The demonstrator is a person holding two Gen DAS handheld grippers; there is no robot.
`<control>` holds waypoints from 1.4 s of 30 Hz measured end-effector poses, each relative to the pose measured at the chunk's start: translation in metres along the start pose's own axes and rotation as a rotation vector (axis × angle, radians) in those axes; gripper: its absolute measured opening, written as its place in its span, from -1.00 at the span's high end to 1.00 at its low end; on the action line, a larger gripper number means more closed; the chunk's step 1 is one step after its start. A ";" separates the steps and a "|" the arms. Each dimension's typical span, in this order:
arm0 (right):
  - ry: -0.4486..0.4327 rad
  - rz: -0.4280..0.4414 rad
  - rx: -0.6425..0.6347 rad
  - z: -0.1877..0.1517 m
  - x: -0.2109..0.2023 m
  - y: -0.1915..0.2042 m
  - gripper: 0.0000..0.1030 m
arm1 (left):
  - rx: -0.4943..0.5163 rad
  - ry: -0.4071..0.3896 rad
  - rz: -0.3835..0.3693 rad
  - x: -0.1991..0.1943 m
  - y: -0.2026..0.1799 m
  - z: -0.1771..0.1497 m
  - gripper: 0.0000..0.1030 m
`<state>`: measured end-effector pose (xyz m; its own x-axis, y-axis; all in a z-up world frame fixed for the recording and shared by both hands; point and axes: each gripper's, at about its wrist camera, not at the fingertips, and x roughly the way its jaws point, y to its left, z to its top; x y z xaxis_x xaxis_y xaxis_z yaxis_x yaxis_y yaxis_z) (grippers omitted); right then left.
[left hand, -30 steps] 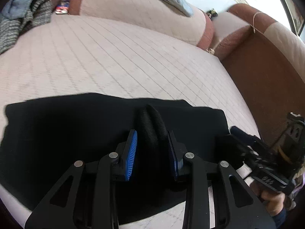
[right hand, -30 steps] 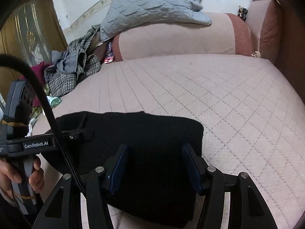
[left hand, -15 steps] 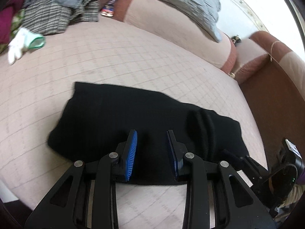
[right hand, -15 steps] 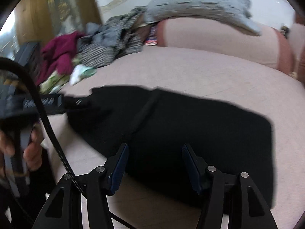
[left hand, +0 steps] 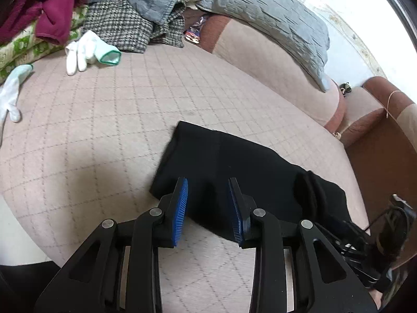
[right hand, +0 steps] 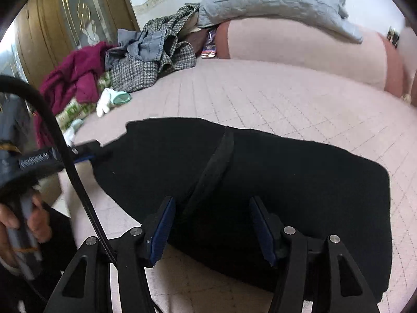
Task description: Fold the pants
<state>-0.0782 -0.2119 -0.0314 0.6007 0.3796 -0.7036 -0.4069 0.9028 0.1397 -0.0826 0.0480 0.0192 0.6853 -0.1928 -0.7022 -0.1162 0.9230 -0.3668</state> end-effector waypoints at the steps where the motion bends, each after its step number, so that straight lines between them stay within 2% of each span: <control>1: -0.003 0.000 -0.007 0.001 -0.003 0.002 -0.10 | 0.003 -0.006 0.014 0.000 0.002 0.000 0.43; 6: -0.037 0.020 -0.015 0.017 -0.015 0.008 -0.09 | 0.014 -0.012 0.044 0.002 0.007 -0.001 0.43; 11: -0.059 0.049 -0.019 0.032 -0.012 0.015 -0.10 | 0.042 -0.020 0.070 0.001 0.007 -0.004 0.43; 19: -0.020 0.073 -0.055 0.051 0.019 0.037 -0.11 | 0.035 0.000 0.105 0.003 0.016 -0.009 0.43; 22: -0.008 0.086 -0.080 0.057 0.028 0.047 -0.20 | 0.019 0.007 0.113 0.002 0.020 -0.010 0.43; 24: -0.002 0.095 -0.099 0.061 0.033 0.053 -0.23 | -0.003 0.018 0.121 0.001 0.022 -0.014 0.29; 26: 0.008 0.101 -0.132 0.066 0.038 0.060 -0.25 | -0.037 0.032 0.112 0.001 0.026 -0.018 0.15; 29: 0.026 0.103 -0.184 0.074 0.048 0.068 -0.29 | -0.084 0.058 0.074 0.003 0.030 -0.020 0.15; 39: 0.066 0.133 -0.237 0.101 0.076 0.070 -0.36 | -0.104 0.062 0.068 0.006 0.027 -0.020 0.09; 42: 0.083 0.138 -0.250 0.104 0.084 0.072 -0.36 | -0.116 0.083 0.014 0.005 0.029 -0.019 0.09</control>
<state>0.0143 -0.0936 -0.0079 0.4738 0.4685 -0.7456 -0.6441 0.7618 0.0694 -0.0965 0.0673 -0.0066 0.6219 -0.2111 -0.7541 -0.2114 0.8820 -0.4213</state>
